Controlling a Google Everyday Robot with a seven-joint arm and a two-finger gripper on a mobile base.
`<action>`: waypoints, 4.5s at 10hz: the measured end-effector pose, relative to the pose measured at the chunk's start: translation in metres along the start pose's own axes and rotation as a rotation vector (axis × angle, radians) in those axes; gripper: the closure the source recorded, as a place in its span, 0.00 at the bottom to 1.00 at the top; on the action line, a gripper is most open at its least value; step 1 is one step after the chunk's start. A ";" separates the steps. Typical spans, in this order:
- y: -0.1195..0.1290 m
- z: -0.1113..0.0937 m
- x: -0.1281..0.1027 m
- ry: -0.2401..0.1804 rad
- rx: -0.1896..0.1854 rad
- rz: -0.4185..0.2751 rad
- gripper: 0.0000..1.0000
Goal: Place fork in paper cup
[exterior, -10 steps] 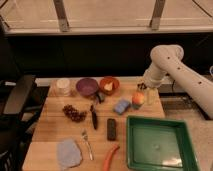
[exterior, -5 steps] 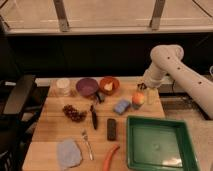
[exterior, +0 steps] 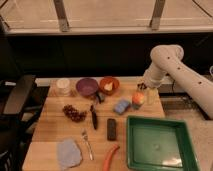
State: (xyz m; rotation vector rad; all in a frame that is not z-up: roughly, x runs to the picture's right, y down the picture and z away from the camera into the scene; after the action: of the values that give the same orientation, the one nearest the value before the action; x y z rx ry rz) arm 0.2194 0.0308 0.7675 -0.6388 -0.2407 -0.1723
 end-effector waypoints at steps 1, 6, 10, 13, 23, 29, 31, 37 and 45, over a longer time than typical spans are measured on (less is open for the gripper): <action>0.000 -0.001 0.001 0.011 -0.001 -0.010 0.20; -0.022 0.003 -0.063 0.057 -0.064 -0.416 0.20; -0.011 0.041 -0.151 0.061 -0.137 -0.817 0.20; 0.037 0.067 -0.216 -0.007 -0.159 -0.974 0.20; 0.056 0.105 -0.273 -0.061 -0.185 -1.097 0.20; 0.064 0.196 -0.348 -0.100 -0.202 -1.191 0.20; 0.068 0.210 -0.344 -0.106 -0.213 -1.176 0.20; 0.070 0.234 -0.329 -0.134 -0.216 -1.119 0.55; 0.070 0.221 -0.324 -0.120 -0.227 -1.130 1.00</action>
State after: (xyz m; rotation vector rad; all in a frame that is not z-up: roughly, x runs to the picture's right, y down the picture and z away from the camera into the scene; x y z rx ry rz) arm -0.1122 0.2483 0.8104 -0.6778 -0.6904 -1.2621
